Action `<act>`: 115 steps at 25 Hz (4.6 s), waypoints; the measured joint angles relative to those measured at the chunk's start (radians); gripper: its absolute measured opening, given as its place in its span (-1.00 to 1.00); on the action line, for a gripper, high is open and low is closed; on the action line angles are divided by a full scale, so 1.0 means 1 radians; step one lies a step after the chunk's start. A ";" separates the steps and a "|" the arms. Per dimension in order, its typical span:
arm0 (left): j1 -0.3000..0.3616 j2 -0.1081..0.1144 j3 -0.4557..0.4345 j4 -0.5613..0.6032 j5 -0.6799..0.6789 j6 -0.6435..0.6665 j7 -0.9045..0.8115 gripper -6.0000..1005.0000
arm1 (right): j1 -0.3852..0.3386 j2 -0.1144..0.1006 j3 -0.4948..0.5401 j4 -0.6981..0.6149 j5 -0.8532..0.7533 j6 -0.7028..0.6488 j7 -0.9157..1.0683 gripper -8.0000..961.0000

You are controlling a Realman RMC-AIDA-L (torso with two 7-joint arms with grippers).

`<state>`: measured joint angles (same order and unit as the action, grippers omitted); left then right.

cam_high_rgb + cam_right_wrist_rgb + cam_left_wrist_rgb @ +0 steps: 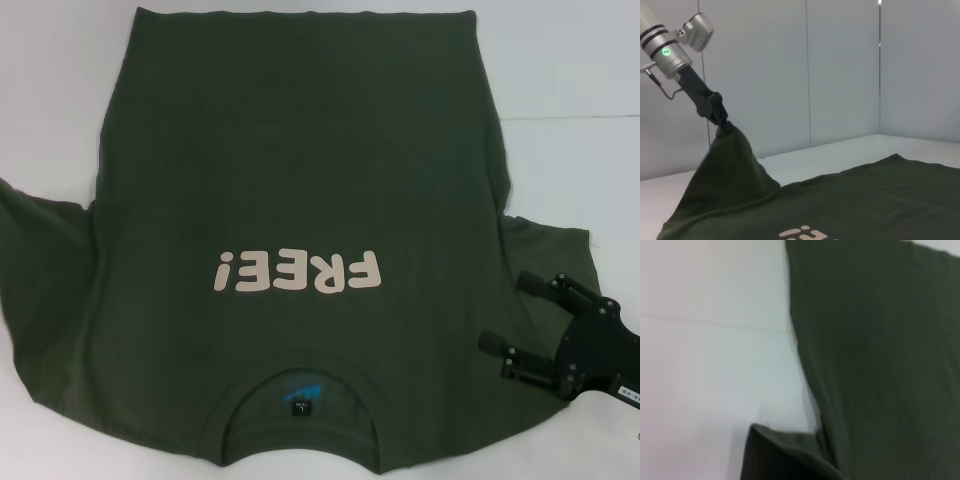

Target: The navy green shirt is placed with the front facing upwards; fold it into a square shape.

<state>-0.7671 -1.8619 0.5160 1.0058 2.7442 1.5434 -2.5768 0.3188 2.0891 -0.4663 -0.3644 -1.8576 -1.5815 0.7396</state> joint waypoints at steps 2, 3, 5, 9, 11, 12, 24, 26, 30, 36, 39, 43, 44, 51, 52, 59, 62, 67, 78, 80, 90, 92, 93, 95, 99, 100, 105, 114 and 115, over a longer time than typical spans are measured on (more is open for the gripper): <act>-0.009 0.008 -0.007 0.007 -0.004 -0.002 0.000 -0.96 | 0.001 0.000 0.000 0.000 0.000 0.000 0.000 0.93; -0.013 0.010 -0.010 0.009 -0.004 -0.003 0.000 -0.96 | 0.002 0.000 0.000 0.000 0.000 0.000 0.000 0.93; -0.021 0.012 -0.015 0.012 -0.006 0.001 0.001 -0.96 | 0.002 0.000 0.000 0.001 0.000 0.000 0.000 0.93; -0.030 0.009 -0.015 0.010 -0.018 0.016 0.005 -0.96 | 0.002 0.000 0.000 0.004 0.000 0.000 0.000 0.93; -0.029 0.002 -0.014 0.008 -0.042 0.028 0.007 -0.96 | 0.003 0.000 0.000 0.004 0.000 0.000 0.000 0.93; -0.027 -0.001 -0.012 0.007 -0.058 0.035 0.007 -0.96 | 0.003 0.000 0.000 0.004 0.000 0.000 0.000 0.93; -0.014 -0.136 0.037 0.003 -0.138 0.031 0.036 -0.95 | 0.003 0.000 0.000 0.007 0.000 0.000 0.000 0.93; -0.013 -0.161 0.044 0.003 -0.138 0.011 0.044 -0.95 | 0.003 0.000 0.000 0.007 0.000 0.000 0.000 0.93; -0.002 -0.216 0.090 0.002 -0.139 -0.043 0.053 -0.95 | 0.006 0.000 0.000 0.012 0.000 0.001 -0.001 0.93; 0.015 -0.260 0.152 -0.029 -0.140 -0.106 0.053 -0.95 | 0.009 0.000 0.000 0.018 0.000 0.000 -0.002 0.93; 0.015 -0.270 0.165 -0.058 -0.140 -0.127 0.061 -0.95 | 0.009 0.000 0.000 0.019 0.000 -0.001 -0.002 0.93; 0.016 -0.281 0.201 -0.081 -0.140 -0.150 0.064 -0.95 | 0.009 0.000 0.000 0.019 0.000 -0.004 -0.002 0.93; 0.017 -0.283 0.206 -0.084 -0.139 -0.152 0.064 -0.95 | 0.009 0.000 0.000 0.019 0.000 -0.004 -0.002 0.93; 0.023 -0.287 0.208 -0.101 -0.139 -0.186 0.059 -0.62 | 0.009 0.000 0.000 0.019 0.000 -0.005 -0.002 0.93; 0.023 -0.287 0.208 -0.101 -0.139 -0.186 0.059 -0.58 | 0.009 0.000 0.000 0.019 0.000 -0.005 -0.002 0.93; 0.033 -0.278 0.208 -0.099 -0.141 -0.218 0.063 -0.30 | 0.009 0.000 0.000 0.019 0.000 -0.005 -0.002 0.93; 0.036 -0.273 0.206 -0.079 -0.143 -0.211 0.061 -0.19 | 0.010 0.000 0.000 0.019 0.000 -0.005 -0.002 0.93; 0.045 -0.256 0.178 -0.037 -0.170 -0.171 0.053 0.32 | 0.011 0.000 0.000 0.019 0.001 -0.004 -0.002 0.93; 0.102 -0.136 -0.014 -0.163 -0.187 -0.237 -0.004 0.49 | 0.011 0.000 0.000 0.019 0.010 0.000 -0.002 0.93; 0.110 -0.126 -0.035 -0.197 -0.187 -0.255 -0.001 0.49 | 0.011 0.000 0.000 0.019 0.010 0.001 -0.002 0.93; 0.108 -0.168 -0.042 -0.221 -0.189 -0.354 0.049 0.47 | 0.012 0.000 0.000 0.019 0.011 0.003 -0.002 0.93; 0.098 -0.178 -0.040 -0.222 -0.189 -0.364 0.060 0.47 | 0.013 0.000 0.001 0.019 0.011 0.003 -0.002 0.93; 0.095 -0.180 -0.038 -0.223 -0.188 -0.368 0.062 0.47 | 0.013 0.000 0.001 0.019 0.011 0.003 -0.002 0.93; 0.090 -0.183 -0.026 -0.227 -0.188 -0.378 0.063 0.47 | 0.013 0.000 0.002 0.019 0.011 0.003 -0.002 0.93; 0.088 -0.183 -0.010 -0.228 -0.183 -0.387 0.063 0.46 | 0.013 0.000 0.005 0.019 0.011 0.003 -0.002 0.93; 0.088 -0.183 -0.004 -0.228 -0.181 -0.389 0.063 0.46 | 0.013 0.000 0.006 0.019 0.011 0.004 -0.002 0.93; 0.092 -0.183 0.037 -0.225 -0.180 -0.401 0.063 0.45 | 0.014 0.000 0.012 0.019 0.011 0.005 -0.002 0.93; 0.094 -0.178 0.052 -0.225 -0.182 -0.415 0.061 0.36 | 0.017 0.000 0.016 0.019 0.011 0.005 -0.002 0.93; 0.093 -0.176 0.060 -0.227 -0.179 -0.416 0.060 0.32 | 0.017 0.000 0.017 0.019 0.011 0.005 -0.002 0.93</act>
<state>-0.6743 -2.0383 0.5757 0.7784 2.5650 1.1275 -2.5171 0.3359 2.0892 -0.4489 -0.3451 -1.8469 -1.5765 0.7379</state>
